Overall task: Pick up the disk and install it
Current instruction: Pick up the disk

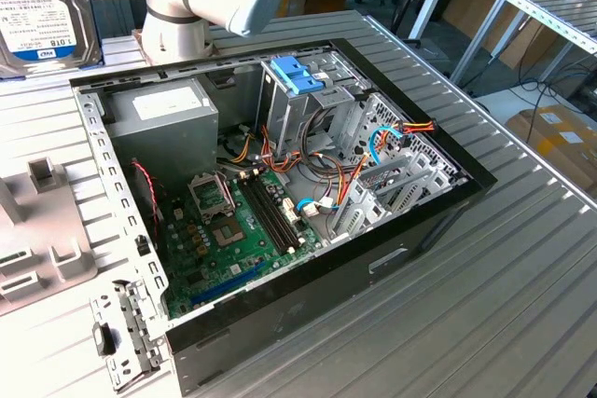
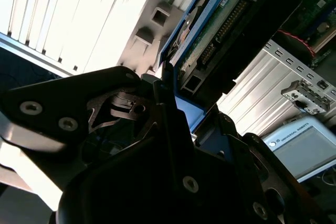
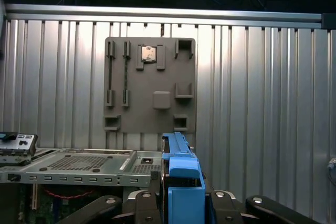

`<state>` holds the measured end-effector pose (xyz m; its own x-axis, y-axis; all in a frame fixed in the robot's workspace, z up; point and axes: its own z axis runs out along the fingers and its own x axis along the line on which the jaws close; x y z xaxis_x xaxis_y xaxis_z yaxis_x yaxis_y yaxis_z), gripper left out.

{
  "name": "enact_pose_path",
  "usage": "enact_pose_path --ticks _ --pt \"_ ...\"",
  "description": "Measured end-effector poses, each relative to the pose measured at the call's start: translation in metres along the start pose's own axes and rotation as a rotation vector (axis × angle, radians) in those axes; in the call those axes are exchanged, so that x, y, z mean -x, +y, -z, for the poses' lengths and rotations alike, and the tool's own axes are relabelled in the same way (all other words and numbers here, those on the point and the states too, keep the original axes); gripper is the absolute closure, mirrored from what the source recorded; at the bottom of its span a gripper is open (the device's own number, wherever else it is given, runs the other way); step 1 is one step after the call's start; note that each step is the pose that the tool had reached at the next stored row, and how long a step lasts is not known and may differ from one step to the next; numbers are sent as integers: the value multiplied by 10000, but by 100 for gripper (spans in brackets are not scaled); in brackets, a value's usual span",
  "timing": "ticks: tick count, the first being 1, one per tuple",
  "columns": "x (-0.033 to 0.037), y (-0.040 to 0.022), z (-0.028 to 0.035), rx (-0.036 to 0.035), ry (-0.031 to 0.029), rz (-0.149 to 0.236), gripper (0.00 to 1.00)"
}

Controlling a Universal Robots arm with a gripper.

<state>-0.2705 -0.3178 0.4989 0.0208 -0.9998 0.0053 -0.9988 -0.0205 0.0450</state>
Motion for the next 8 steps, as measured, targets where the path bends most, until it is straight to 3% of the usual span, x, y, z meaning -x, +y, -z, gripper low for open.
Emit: enact_pose_path --ticks 3,5,6,7,8 --pt "-34 -5 0 1 -7 0 63" --pt "-52 -7 0 -1 -46 1 63" --pt "-57 -9 0 -2 -111 3 63" --pt "-62 -10 0 -4 -212 9 63" --pt "-70 -13 0 -9 -460 20 63"
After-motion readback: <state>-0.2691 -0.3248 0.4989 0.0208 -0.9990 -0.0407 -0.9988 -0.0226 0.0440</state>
